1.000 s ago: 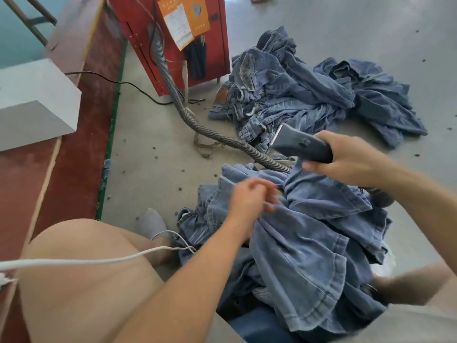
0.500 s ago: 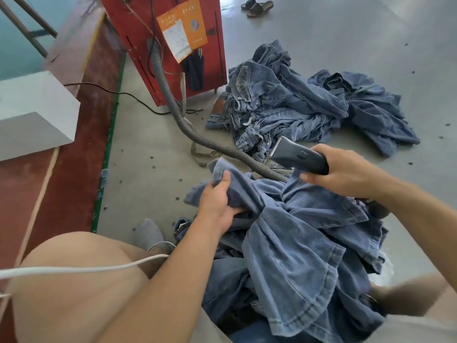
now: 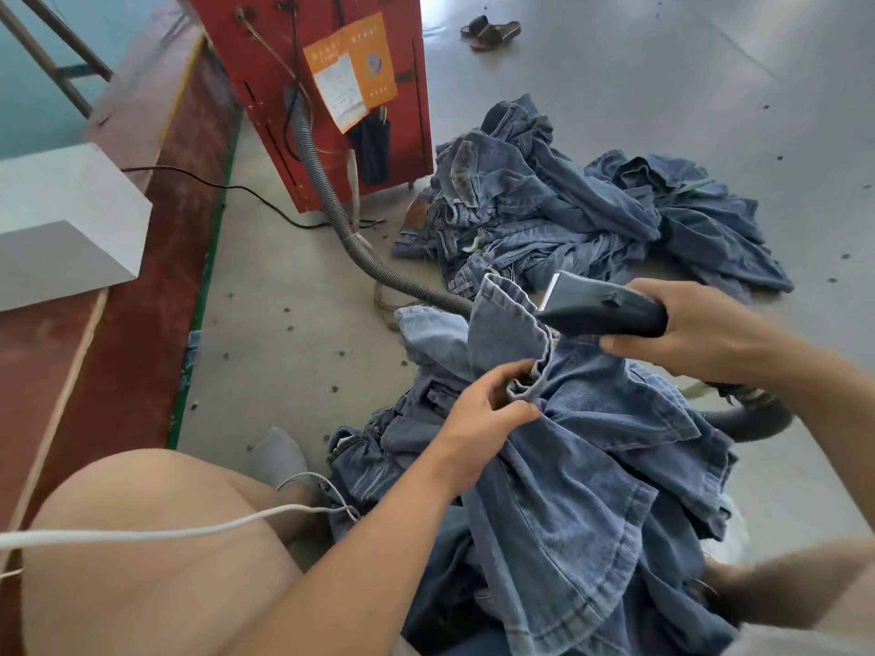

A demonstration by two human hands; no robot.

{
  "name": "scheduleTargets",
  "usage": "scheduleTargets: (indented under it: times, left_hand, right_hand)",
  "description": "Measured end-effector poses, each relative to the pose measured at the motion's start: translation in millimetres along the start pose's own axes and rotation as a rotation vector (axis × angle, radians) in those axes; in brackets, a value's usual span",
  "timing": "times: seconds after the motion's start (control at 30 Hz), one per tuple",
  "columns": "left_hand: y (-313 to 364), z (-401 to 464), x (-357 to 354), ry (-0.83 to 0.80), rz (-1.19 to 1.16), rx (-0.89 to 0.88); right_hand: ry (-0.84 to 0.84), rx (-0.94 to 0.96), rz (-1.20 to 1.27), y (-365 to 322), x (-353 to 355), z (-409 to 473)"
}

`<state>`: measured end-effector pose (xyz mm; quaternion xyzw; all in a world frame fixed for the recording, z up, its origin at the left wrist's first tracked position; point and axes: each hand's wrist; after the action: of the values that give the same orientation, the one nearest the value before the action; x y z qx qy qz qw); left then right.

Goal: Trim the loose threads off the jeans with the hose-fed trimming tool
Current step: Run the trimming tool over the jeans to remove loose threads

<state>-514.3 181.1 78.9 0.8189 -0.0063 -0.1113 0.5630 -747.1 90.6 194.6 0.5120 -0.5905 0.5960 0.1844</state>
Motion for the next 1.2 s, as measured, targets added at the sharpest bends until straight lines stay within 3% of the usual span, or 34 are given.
scheduleTargets:
  times: [0.1,0.23,0.37,0.5,0.6,0.73,0.87,1.0,1.1,1.2]
  left_hand:
    - [-3.2,5.2,-8.2,0.038,-0.185,0.085]
    - [-15.4,4.0,-11.5,0.101,0.039,-0.003]
    - [-21.3,6.8,-14.7,0.177,0.04,-0.017]
    - [-23.4,8.0,-14.2,0.147,0.181,-0.003]
    - [-24.1,9.8,-17.5,0.226,0.354,-0.032]
    - [-28.4,17.3,-29.8,0.374,0.576,-0.153]
    - [-33.3,25.7,-35.9,0.492,0.525,-0.106]
    - [-37.8,24.6,-39.1,0.535,0.545,-0.118]
    - [-38.7,23.9,-38.5,0.524,0.559,-0.127]
    - [-40.5,21.9,-39.1,0.473,0.6,-0.194]
  right_hand:
    - [-0.074,-0.001,0.017,-4.2,-2.4,0.9]
    - [-0.301,-0.045,0.133,-2.4,10.3,-4.7]
    - [-0.427,-0.154,-0.006,0.3,2.8,-4.1]
    - [-0.197,-0.174,-0.203,-4.4,-18.7,10.3]
    - [-0.057,-0.213,-0.027,-1.3,-11.4,13.1]
    - [-0.155,-0.189,0.113,4.7,1.9,-0.3]
    - [-0.37,-0.253,-0.089,7.7,-19.8,1.7]
    - [-0.154,-0.361,-0.29,18.9,-42.0,16.6]
    - [-0.001,-0.357,-0.119,25.0,-24.7,16.6]
    - [-0.057,-0.266,0.058,24.2,-3.3,5.3]
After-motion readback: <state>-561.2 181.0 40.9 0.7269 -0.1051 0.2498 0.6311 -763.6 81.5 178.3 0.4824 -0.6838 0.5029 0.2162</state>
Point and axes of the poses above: each hand's wrist, its own z-axis towards the middle knuckle, its own x-axis out of the back of the hand, y = z × x, and after that the axes turned 1 degree about -y, right-handed
